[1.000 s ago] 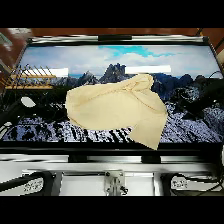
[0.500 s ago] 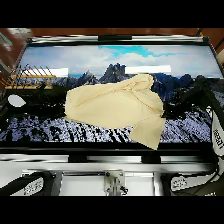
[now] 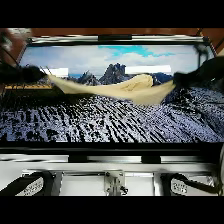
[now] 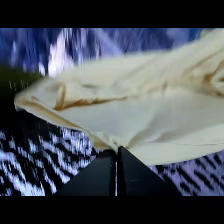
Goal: Fold the shirts.
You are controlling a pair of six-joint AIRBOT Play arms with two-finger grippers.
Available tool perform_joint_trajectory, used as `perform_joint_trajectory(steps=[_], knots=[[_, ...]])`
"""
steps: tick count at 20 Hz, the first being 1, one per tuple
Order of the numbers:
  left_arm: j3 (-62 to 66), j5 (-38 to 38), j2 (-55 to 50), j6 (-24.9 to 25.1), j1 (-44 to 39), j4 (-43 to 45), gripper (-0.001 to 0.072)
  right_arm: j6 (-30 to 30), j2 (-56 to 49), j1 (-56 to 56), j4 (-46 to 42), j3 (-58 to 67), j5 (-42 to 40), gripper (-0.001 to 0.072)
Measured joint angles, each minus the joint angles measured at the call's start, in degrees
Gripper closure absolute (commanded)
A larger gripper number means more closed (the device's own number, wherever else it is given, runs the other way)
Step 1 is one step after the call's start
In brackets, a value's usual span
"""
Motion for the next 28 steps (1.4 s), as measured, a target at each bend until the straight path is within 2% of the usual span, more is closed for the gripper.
perform_joint_trajectory(steps=[4, 6, 10, 14, 18, 23, 26, 28], knots=[[26.01, 2.67, 3.32, 2.4, 0.02, 0.02, 0.0675, -1.64, 16.61, 0.59, 0.81, 11.19, 10.01, 0.0652], [33.44, 4.15, 6.25, 2.84, 0.02, 0.02, 0.0675, -2.05, 24.39, 0.83, 1.42, 14.23, 14.95, 0.0652], [34.42, 4.48, 14.49, 2.25, 0.02, 1.66, 0.0675, -2.4, 35.85, 0.85, 1.46, 16.68, 17.33, 0.0652], [30.53, 2.16, 20.63, -1.46, 0.02, 8.83, 0.0674, -0.85, 40.19, 0.85, -0.26, 17.33, 12.7, 0.0652], [28.85, -4.81, 20.41, -2.84, 0.02, 13.84, 0.0674, 2.69, 37.57, 0.85, -2.99, 17.49, 4.48, 0.0652], [18.38, -15.52, 13.14, -3.45, 0.02, 16.59, 0.0674, 6.32, 24.15, 0.9, -3.98, 12.7, -11.98, 0.0652], [8.92, -15.76, 5.44, -4.59, 0.02, 17.11, 0.0674, 7.3, 14.14, 0.9, -2.12, 5.51, -13.46, 0.0652], [5.86, -13.7, -1.51, -5.2, 0.02, 17.25, 0.0674, 7.65, 6.75, 0.9, 0.35, 2.51, -9.9, 0.0652]])
